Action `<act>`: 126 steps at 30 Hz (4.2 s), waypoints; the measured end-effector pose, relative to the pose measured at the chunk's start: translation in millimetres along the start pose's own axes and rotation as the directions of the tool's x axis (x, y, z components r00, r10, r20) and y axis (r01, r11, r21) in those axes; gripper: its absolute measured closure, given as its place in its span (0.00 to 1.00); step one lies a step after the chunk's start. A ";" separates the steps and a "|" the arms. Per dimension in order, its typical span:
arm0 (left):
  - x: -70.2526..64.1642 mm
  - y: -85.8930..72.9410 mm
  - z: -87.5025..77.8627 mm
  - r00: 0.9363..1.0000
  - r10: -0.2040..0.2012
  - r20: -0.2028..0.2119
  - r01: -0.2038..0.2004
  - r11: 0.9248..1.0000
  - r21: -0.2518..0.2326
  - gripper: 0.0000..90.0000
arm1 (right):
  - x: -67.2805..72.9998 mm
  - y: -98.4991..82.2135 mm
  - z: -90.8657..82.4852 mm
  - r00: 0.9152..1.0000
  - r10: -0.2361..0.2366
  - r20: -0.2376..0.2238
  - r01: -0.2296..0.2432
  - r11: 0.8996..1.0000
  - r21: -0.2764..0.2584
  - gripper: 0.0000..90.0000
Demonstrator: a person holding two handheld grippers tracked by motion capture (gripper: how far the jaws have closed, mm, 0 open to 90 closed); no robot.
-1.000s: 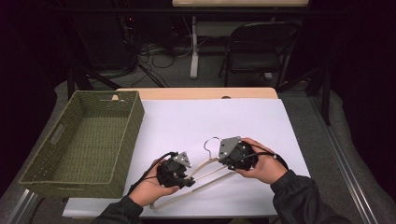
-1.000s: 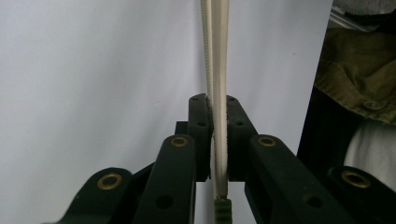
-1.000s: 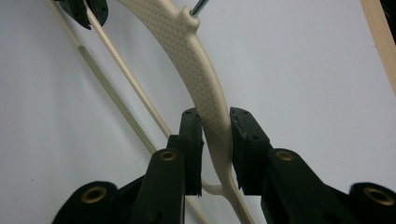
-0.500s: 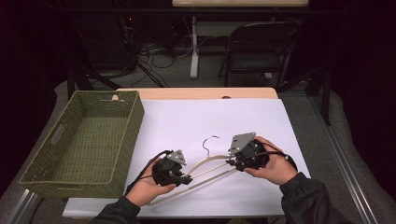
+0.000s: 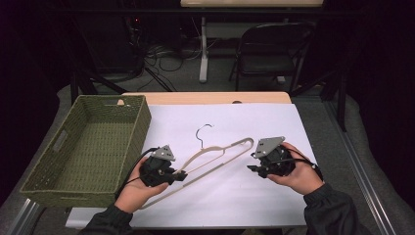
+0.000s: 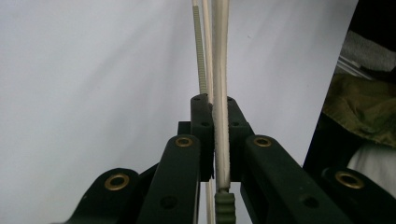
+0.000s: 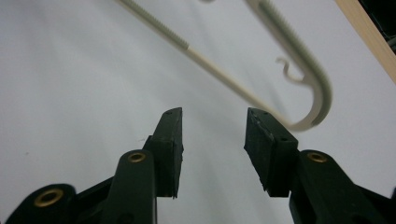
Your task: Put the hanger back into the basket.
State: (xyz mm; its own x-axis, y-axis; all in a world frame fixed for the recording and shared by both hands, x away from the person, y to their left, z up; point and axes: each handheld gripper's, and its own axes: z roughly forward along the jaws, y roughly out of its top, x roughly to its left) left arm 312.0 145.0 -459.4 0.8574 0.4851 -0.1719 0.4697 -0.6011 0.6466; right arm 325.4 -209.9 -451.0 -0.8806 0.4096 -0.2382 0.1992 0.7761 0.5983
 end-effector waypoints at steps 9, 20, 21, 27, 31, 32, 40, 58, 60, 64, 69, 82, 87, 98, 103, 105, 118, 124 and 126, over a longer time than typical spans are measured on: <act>6.0 -3.7 -22.6 0.998 -0.061 -0.023 0.059 0.996 -0.062 0.97 | -8.0 -10.7 3.6 0.998 0.058 0.006 -0.058 0.997 0.044 0.61; 8.0 -2.5 -50.3 0.994 -0.093 -0.058 0.086 0.991 -0.102 0.97 | -10.9 -11.5 8.2 0.997 0.077 -0.013 -0.076 0.995 0.060 0.55; 8.0 -2.5 -50.3 0.994 -0.093 -0.058 0.086 0.991 -0.102 0.97 | -11.1 -11.7 8.1 0.997 0.074 -0.007 -0.074 0.995 0.067 0.55; 9.8 0.4 -73.0 0.991 -0.101 -0.092 0.090 0.988 -0.123 0.97 | -10.3 -13.4 9.0 0.997 0.079 0.006 -0.080 0.995 0.061 0.54; 13.6 -0.2 -88.4 0.986 -0.107 -0.126 0.090 0.987 -0.136 0.97 | -11.3 -15.0 9.1 0.996 0.089 -0.003 -0.088 0.995 0.046 0.53; 13.6 -0.2 -88.4 0.986 -0.107 -0.126 0.090 0.987 -0.136 0.97 | -11.2 -15.2 8.8 0.996 0.091 0.000 -0.091 0.995 0.050 0.53; 24.7 -6.5 -114.4 0.974 -0.143 -0.174 0.112 0.978 -0.176 0.97 | -12.6 -16.6 7.7 0.996 0.091 -0.004 -0.090 0.992 0.084 0.52; 52.1 -26.4 -147.0 0.944 -0.224 -0.241 0.172 0.961 -0.217 0.97 | -12.0 -20.1 10.2 0.995 0.101 0.007 -0.101 0.992 0.072 0.52; 56.8 -29.8 -150.6 0.938 -0.236 -0.254 0.181 0.958 -0.224 0.97 | -12.3 -20.8 10.3 0.995 0.098 0.010 -0.098 0.992 0.085 0.52; 61.9 -34.2 -156.0 0.927 -0.257 -0.272 0.198 0.953 -0.227 0.97 | -12.2 -21.7 10.7 0.995 0.101 0.010 -0.102 0.991 0.083 0.52; 71.0 -42.0 -168.7 0.918 -0.264 -0.297 0.199 0.953 -0.230 0.97 | -11.6 -23.1 11.6 0.993 0.114 0.009 -0.115 0.990 0.079 0.52; 99.7 -66.5 -201.1 0.918 -0.202 -0.342 0.156 0.975 -0.157 0.97 | -12.2 -23.0 14.0 0.994 0.110 0.010 -0.110 0.990 0.085 0.52; 114.7 -80.3 -210.1 0.919 -0.199 -0.341 0.152 0.975 -0.160 0.97 | -11.9 -22.7 14.6 0.994 0.108 0.013 -0.109 0.990 0.091 0.52; 137.2 -104.0 -214.5 0.921 -0.207 -0.331 0.159 0.973 -0.167 0.97 | -12.1 -24.0 17.0 0.993 0.117 0.009 -0.117 0.990 0.081 0.52; 143.1 -113.1 -212.3 0.921 -0.193 -0.339 0.151 0.978 -0.146 0.97 | -12.1 -23.5 17.3 0.994 0.107 0.008 -0.108 0.989 0.101 0.52; 145.5 -115.3 -212.0 0.920 -0.191 -0.343 0.150 0.978 -0.142 0.97 | -11.8 -23.8 18.0 0.994 0.109 0.007 -0.109 0.989 0.099 0.52; 166.9 -136.6 -219.1 0.906 -0.225 -0.359 0.189 0.973 -0.132 0.97 | -10.1 -23.8 21.8 0.994 0.112 0.000 -0.112 0.989 0.099 0.52; 174.9 -149.9 -210.3 0.905 -0.255 -0.342 0.224 0.966 -0.128 0.97 | -10.6 -24.3 20.6 0.994 0.112 0.004 -0.112 0.988 0.107 0.52; 177.5 -154.0 -203.0 0.905 -0.265 -0.333 0.241 0.964 -0.113 0.97 | -11.1 -24.1 20.7 0.994 0.109 -0.005 -0.108 0.988 0.114 0.52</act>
State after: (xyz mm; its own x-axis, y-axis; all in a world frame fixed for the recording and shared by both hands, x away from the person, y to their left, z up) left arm 349.2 452.6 -438.6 0.5814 0.8098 -0.0795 0.6352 -0.3907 0.6662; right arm 339.2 -223.3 -478.6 -0.8557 0.4895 -0.1681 0.3404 0.7770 0.5295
